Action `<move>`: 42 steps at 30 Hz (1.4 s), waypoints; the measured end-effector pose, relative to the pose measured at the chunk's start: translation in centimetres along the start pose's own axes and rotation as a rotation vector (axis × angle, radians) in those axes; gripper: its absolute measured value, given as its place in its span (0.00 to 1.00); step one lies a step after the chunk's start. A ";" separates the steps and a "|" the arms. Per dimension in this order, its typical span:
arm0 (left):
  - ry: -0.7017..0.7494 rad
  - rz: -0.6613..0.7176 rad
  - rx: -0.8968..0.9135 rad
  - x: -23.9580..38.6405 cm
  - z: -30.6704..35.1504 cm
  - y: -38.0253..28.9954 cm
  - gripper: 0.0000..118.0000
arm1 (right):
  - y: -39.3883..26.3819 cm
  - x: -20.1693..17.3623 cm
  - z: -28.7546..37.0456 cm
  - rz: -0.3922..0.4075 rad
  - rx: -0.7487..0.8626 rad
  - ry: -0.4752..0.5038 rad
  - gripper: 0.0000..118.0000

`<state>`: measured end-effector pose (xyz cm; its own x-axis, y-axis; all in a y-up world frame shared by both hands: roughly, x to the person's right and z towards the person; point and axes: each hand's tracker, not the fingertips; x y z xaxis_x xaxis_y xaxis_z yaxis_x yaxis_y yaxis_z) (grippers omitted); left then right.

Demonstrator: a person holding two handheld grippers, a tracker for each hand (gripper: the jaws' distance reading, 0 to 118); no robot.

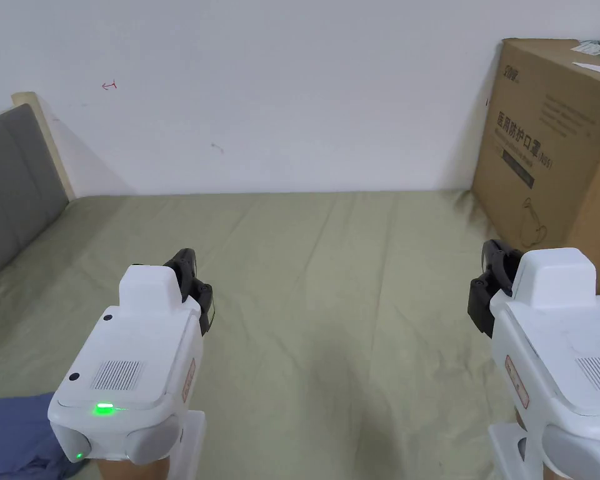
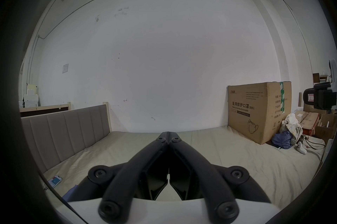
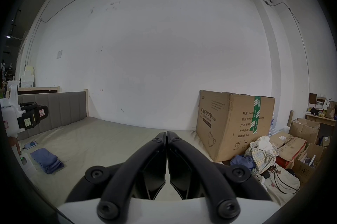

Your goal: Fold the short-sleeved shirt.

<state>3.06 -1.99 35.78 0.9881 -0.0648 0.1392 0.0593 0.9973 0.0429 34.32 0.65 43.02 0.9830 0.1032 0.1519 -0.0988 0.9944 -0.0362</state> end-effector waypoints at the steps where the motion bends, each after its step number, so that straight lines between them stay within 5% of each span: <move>1: -0.001 0.001 -0.001 -0.1 0.0 0.0 0.00 | 0.0 0.0 0.0 0.000 0.001 0.001 0.00; 34: 0.005 -0.012 0.007 0.0 -0.1 0.1 0.00 | 0.0 -0.1 -0.2 0.001 -0.003 -0.010 0.00; 36: 0.023 -0.022 0.020 0.1 0.0 0.0 0.06 | 0.1 0.0 -0.3 -0.002 -0.009 -0.004 0.02; 38: 0.026 -0.031 0.024 0.1 0.0 -0.1 0.19 | 0.1 0.0 -0.3 -0.007 -0.014 -0.006 0.13; 40: 0.036 -0.035 0.040 0.1 0.1 -0.1 0.47 | 0.2 0.0 -0.3 -0.012 -0.017 -0.004 0.60; 42: 0.060 -0.041 0.052 0.2 0.1 0.0 0.75 | 0.3 0.2 -0.4 -0.023 -0.026 0.002 0.86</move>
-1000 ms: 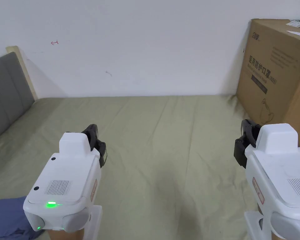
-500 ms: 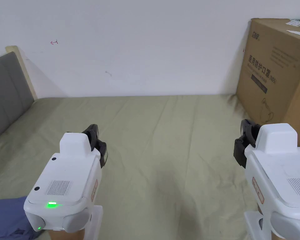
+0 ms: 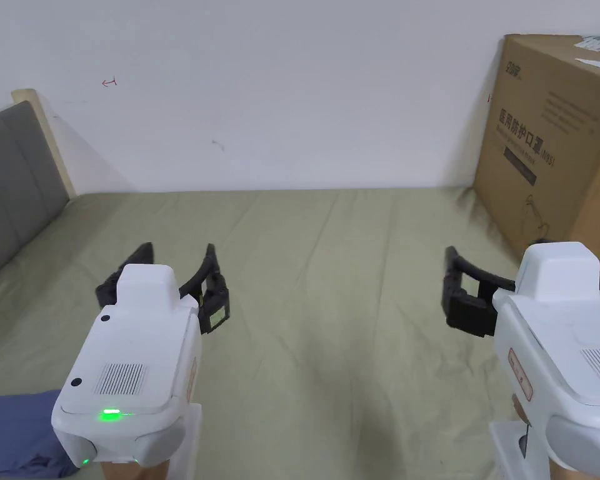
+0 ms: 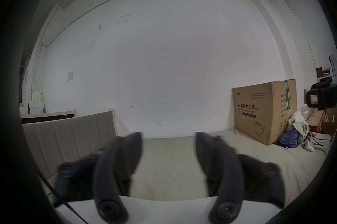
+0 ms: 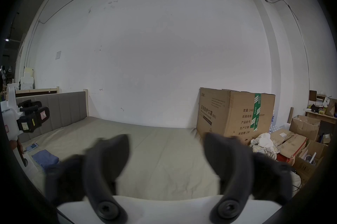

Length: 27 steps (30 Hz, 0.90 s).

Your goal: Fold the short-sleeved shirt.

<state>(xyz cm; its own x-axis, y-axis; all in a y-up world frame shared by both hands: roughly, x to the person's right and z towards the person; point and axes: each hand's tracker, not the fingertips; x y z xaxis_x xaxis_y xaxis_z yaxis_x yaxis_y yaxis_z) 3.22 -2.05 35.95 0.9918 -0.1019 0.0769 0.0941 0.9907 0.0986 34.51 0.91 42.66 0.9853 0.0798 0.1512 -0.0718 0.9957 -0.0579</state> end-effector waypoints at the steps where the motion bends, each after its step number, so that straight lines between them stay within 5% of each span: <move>1: 0.017 0.003 0.011 0.0 0.0 0.0 0.87 | 0.0 0.0 0.0 -0.011 0.003 0.006 0.88; 3: 0.045 0.011 0.019 0.1 -0.1 0.1 1.00 | 0.2 0.0 0.2 -0.018 0.010 0.000 0.90; 6: 0.032 0.025 0.025 -0.2 -0.1 0.2 1.00 | 0.4 -0.1 0.2 -0.008 0.013 -0.003 1.00; 27: 0.023 0.028 0.011 -0.7 0.0 0.2 1.00 | 0.6 -0.7 0.5 0.006 0.030 -0.010 1.00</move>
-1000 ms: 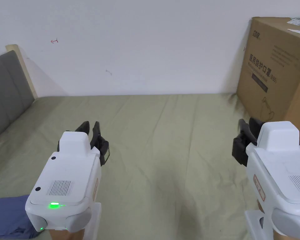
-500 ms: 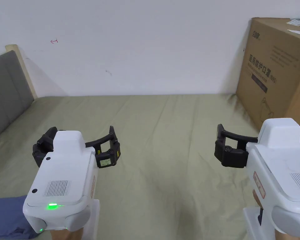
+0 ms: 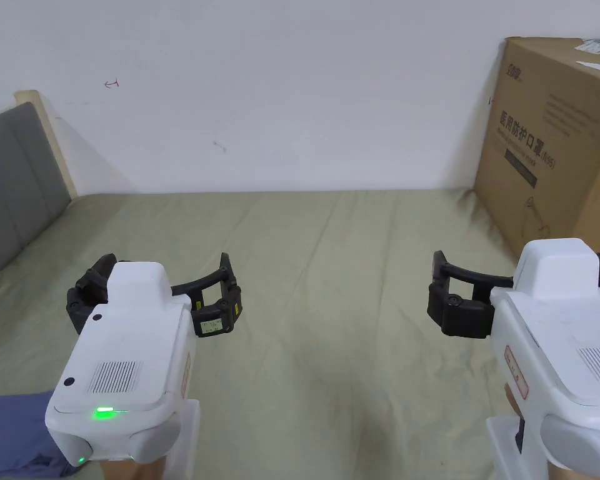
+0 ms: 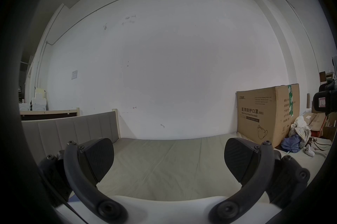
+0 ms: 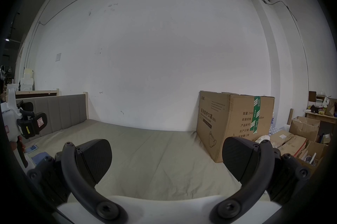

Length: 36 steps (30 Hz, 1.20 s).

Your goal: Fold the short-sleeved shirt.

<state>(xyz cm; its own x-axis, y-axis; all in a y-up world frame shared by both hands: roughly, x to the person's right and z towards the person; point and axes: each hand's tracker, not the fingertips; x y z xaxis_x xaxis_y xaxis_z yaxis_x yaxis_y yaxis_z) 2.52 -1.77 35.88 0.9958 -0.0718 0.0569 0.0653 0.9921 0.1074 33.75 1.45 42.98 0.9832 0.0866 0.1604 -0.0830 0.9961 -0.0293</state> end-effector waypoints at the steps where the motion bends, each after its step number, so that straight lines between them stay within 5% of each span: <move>1: -0.001 -0.001 0.000 0.0 0.0 0.0 1.00 | 0.0 0.0 0.0 0.002 0.000 -0.001 1.00; 36: -0.014 -0.003 0.009 -0.2 0.0 0.0 1.00 | -0.1 0.1 0.0 0.010 0.003 -0.010 1.00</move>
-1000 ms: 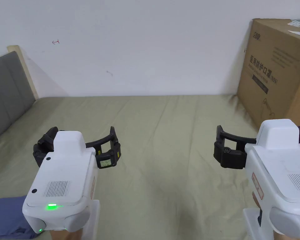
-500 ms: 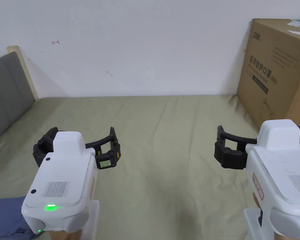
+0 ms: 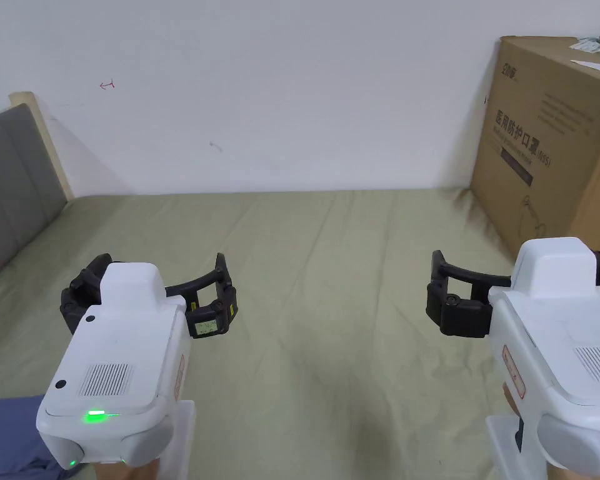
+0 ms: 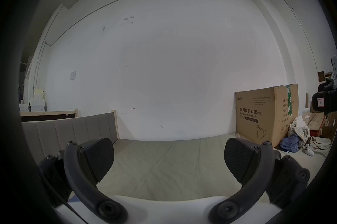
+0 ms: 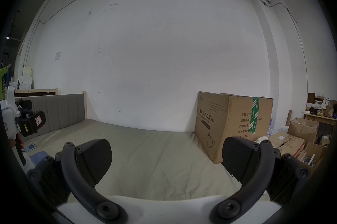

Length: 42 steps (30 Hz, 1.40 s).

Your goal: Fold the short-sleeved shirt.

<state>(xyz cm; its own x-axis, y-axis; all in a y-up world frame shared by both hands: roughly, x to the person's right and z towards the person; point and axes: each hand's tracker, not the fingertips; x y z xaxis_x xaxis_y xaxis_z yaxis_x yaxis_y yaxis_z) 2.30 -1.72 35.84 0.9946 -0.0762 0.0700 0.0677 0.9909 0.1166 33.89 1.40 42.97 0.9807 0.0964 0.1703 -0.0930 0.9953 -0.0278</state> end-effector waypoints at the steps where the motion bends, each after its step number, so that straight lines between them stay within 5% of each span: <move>1: 0.001 0.000 0.001 0.0 0.0 0.0 1.00 | 0.0 0.0 0.0 0.002 0.000 0.000 1.00; 19: 0.002 0.002 -0.002 -0.2 0.1 0.0 1.00 | 0.1 0.0 -0.3 0.003 -0.022 -0.008 1.00; 26: 0.000 0.017 0.003 -0.5 0.1 0.3 1.00 | 0.6 0.2 -1.5 -0.167 -0.211 -0.011 1.00; 31: 0.000 0.028 0.005 -0.8 0.1 0.5 1.00 | 1.5 -0.2 -2.8 -0.243 -0.496 -0.170 1.00; 37: 0.003 0.040 0.002 -1.0 -0.1 0.4 1.00 | 1.0 -0.4 -3.7 -0.277 -0.561 -0.144 1.00; 42: 0.007 0.042 0.003 -1.1 -0.1 0.5 1.00 | 0.8 -0.9 -3.6 -0.230 -0.528 -0.165 1.00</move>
<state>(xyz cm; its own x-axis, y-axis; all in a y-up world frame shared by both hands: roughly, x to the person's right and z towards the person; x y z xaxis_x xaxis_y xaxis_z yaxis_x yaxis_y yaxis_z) 1.22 -1.13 35.71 0.9971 -0.0341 0.0675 0.0260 0.9928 0.1171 33.54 2.07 39.21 0.9218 -0.0778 0.3798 0.2578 0.8547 -0.4506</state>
